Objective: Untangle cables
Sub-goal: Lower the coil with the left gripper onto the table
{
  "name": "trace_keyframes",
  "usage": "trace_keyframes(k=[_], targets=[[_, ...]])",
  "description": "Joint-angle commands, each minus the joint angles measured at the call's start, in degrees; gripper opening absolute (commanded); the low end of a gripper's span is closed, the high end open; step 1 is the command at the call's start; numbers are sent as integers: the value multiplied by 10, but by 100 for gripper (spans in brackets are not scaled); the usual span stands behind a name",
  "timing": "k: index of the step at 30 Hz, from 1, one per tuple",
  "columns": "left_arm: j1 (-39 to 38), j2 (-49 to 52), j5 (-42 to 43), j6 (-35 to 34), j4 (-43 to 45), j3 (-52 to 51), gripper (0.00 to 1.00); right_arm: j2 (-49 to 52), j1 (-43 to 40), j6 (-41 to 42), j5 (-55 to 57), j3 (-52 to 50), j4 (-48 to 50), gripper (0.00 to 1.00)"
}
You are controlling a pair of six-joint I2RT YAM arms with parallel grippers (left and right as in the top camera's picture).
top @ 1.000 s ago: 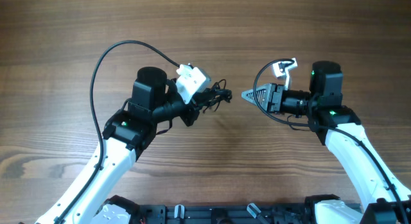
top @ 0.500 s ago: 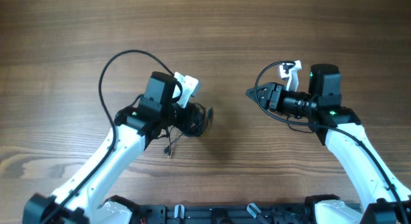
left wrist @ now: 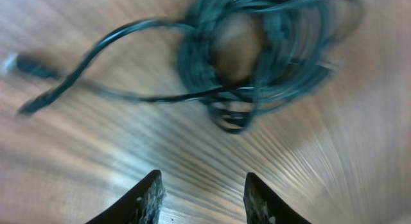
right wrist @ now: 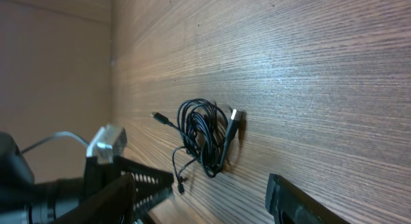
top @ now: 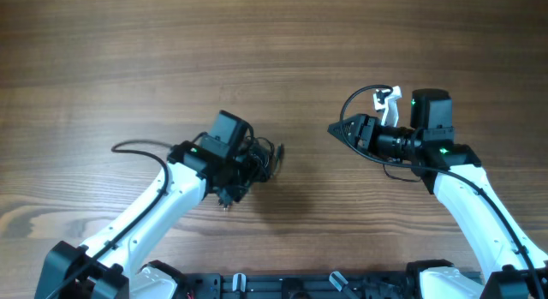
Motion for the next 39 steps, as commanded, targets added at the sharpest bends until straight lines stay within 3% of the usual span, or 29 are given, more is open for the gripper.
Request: trace_keyframes(k=[1, 6, 9, 13, 19, 25, 31, 39], targets=[[-48, 4, -80, -173, -11, 2, 42, -8, 0, -12, 12, -1, -6, 68], [-111, 17, -158, -250, -25, 0, 50, -8, 0, -13, 12, -1, -15, 71], [-116, 42, -160, -307, -38, -4, 54, -8, 0, -18, 12, -1, -23, 73], [-116, 87, -204, -345, -32, -8, 100, -8, 0, -31, 14, -1, -33, 73], [-115, 58, -237, -383, -22, -8, 100, -8, 0, -58, 14, -1, -44, 73], [-109, 6, -371, -494, -87, -8, 100, -8, 0, -57, 14, -1, -44, 74], [-74, 62, -290, -494, 53, -8, 100, -8, 0, -58, 14, -1, -63, 74], [1, 71, -242, -494, -34, -8, 100, -8, 0, -103, 18, -1, -103, 75]])
